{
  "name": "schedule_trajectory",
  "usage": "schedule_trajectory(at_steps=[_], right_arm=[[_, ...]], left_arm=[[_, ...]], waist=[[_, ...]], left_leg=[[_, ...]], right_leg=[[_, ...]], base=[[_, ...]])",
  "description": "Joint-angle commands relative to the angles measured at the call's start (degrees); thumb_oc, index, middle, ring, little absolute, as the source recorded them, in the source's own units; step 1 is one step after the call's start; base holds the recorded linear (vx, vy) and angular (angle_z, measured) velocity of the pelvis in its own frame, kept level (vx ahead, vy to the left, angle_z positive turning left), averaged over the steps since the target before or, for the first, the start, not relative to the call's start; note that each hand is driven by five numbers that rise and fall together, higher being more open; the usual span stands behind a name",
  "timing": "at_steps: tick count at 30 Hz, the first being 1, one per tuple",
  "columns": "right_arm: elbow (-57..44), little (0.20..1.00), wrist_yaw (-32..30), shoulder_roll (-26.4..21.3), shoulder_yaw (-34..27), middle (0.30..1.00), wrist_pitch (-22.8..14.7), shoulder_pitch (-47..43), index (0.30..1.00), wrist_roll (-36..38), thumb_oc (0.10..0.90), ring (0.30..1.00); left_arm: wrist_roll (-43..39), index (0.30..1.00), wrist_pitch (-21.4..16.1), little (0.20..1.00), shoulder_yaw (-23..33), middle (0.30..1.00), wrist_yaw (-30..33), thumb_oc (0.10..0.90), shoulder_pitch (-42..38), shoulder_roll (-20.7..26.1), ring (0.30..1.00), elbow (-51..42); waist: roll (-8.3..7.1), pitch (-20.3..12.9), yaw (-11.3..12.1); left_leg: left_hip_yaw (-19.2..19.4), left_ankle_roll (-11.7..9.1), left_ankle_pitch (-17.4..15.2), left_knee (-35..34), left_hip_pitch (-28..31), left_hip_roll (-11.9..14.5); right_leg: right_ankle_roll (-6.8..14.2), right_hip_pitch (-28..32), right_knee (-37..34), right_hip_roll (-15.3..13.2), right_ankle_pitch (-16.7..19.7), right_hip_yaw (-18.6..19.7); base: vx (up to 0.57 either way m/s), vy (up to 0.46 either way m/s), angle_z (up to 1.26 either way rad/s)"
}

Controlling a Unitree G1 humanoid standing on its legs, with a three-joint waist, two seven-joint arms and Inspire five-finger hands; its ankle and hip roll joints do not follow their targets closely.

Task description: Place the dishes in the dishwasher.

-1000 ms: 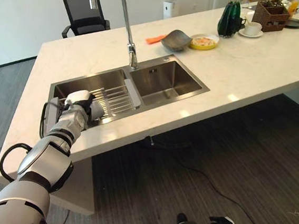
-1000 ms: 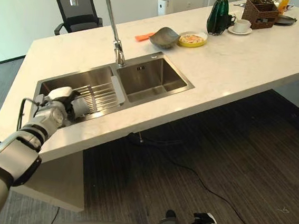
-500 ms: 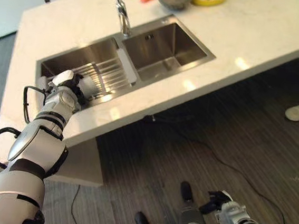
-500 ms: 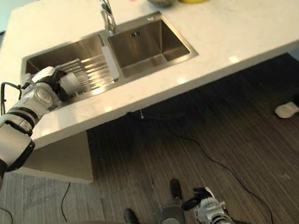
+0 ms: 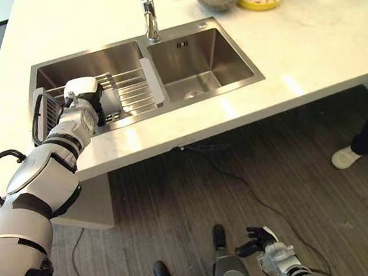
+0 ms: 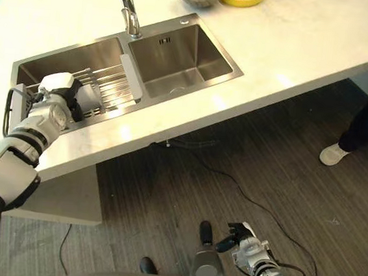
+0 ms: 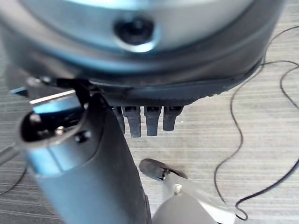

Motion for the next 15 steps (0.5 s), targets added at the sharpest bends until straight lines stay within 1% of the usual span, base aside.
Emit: schedule_trajectory(at_steps=[1,3,4,5,7,8,9,10,12,14,15], right_arm=[[0.5,0.900,-0.3,-0.3,-0.4,0.900,-3.8,0.5,0.900,2.0,0.800,0.900],[-0.2,0.900,0.5,-0.8,-1.8,0.900,-3.8,1.9,0.900,2.9,0.800,0.900],[0.0,0.900,0.6,-1.3,-2.5,0.900,-3.7,2.7,0.900,2.9,0.800,0.900],[0.3,0.900,0.9,-1.4,-3.0,0.900,-3.6,3.5,0.900,3.0,0.800,0.900],[0.3,0.900,0.9,-1.5,-2.9,0.900,-3.6,3.6,0.900,3.0,0.800,0.900],[0.2,0.900,0.7,-0.6,-5.0,0.900,-3.7,5.9,0.900,3.6,0.800,0.900],[0.5,0.900,0.4,-0.1,-6.1,0.900,-3.5,6.1,0.900,4.2,0.800,0.900],[0.7,0.900,0.3,0.5,-7.3,0.900,-3.7,6.7,0.900,5.4,0.800,0.900],[1.5,0.900,0.3,1.4,-8.6,0.900,-3.6,7.3,0.900,6.2,0.800,0.900],[1.5,0.900,0.2,2.5,-9.0,0.900,-3.9,6.6,0.900,6.3,0.800,0.900],[0.8,0.900,0.1,2.9,-8.2,0.900,-4.2,5.5,0.900,5.2,0.800,0.900]], left_arm=[[-4.8,0.300,-8.3,0.300,5.4,0.300,13.2,0.400,2.3,1.5,0.300,-11.9],[-12.7,0.300,-11.8,0.300,12.5,0.300,16.0,0.400,3.7,4.3,0.300,-22.7],[-14.4,0.300,-13.0,0.300,15.4,0.300,18.8,0.400,3.0,4.6,0.300,-27.2],[-14.0,0.300,-13.1,0.300,16.6,0.300,19.8,0.400,3.0,4.7,0.300,-29.7],[-13.9,0.300,-12.9,0.300,16.8,0.300,19.9,0.400,3.3,4.7,0.300,-30.1],[-14.4,0.300,-15.6,0.300,24.4,0.300,23.6,0.400,7.2,5.0,0.300,-44.2],[-14.5,0.300,-16.0,0.300,27.1,0.300,24.5,0.400,10.0,4.5,0.300,-47.8],[-14.6,0.300,-17.4,0.300,31.2,0.300,24.7,0.400,14.6,2.9,0.300,-54.7],[-13.8,0.300,-18.8,0.300,36.2,0.300,24.8,0.400,22.0,1.4,0.300,-59.9],[-12.8,0.300,-20.7,0.300,40.3,0.300,24.4,0.400,29.4,-1.2,0.300,-65.8],[-10.8,0.300,-21.4,0.300,44.6,0.300,23.9,0.400,38.7,-3.3,0.300,-70.9]], waist=[[-1.80,-2.3,-1.1],[-2.50,-3.9,-0.5],[-2.68,-4.6,-0.4],[-2.94,-5.4,-0.2],[-2.88,-5.4,-0.2],[-3.20,-6.5,0.6],[-3.11,-6.9,1.1],[-2.92,-7.1,1.7],[-2.73,-7.0,2.9],[-2.81,-6.0,4.8],[-2.84,-4.5,7.3]], left_leg=[[-7.9,-4.3,0.4,0.2,-2.1,5.0],[-8.4,-4.4,-0.1,0.2,-0.5,5.3],[-8.6,-4.5,-0.2,0.2,0.2,5.5],[-8.6,-4.5,-0.4,0.2,0.6,5.5],[-8.6,-4.5,-0.4,0.2,0.7,5.5],[-8.8,-4.2,-1.3,0.2,2.4,5.4],[-9.0,-4.1,-1.1,0.2,2.4,5.3],[-9.0,-4.0,-1.3,0.5,2.9,5.2],[-9.2,-4.0,-1.4,1.4,3.4,5.4],[-10.1,-4.2,-1.7,4.6,2.3,5.6],[-11.7,-4.8,-1.5,7.6,0.4,6.1]], right_leg=[[7.0,6.6,1.2,-4.5,-10.2,-0.2],[7.0,8.6,1.3,-4.2,-11.0,-0.7],[6.9,9.5,1.3,-4.1,-11.5,-1.1],[6.8,10.0,1.4,-3.9,-11.7,-1.4],[6.8,10.1,1.4,-3.9,-11.8,-1.4],[6.8,12.0,1.4,-3.9,-12.8,-1.6],[6.5,12.0,1.4,-3.8,-12.7,-1.5],[6.3,12.4,1.4,-3.8,-12.9,-1.2],[5.7,13.2,1.4,-3.8,-13.4,-0.9],[4.9,13.6,1.4,-3.5,-13.9,-0.9],[4.0,14.3,1.4,-3.3,-14.3,-1.4]], base=[[0.09,-0.032,0.27],[0.08,-0.036,0.14],[0.07,-0.042,0.09],[0.03,-0.018,0.07],[0.05,-0.014,0.11],[0.09,-0.019,0.13],[0.10,-0.029,-0.03],[0.03,-0.029,-0.15],[0.02,-0.051,-0.12],[-0.05,-0.104,-0.04],[-0.07,-0.104,-0.03]])
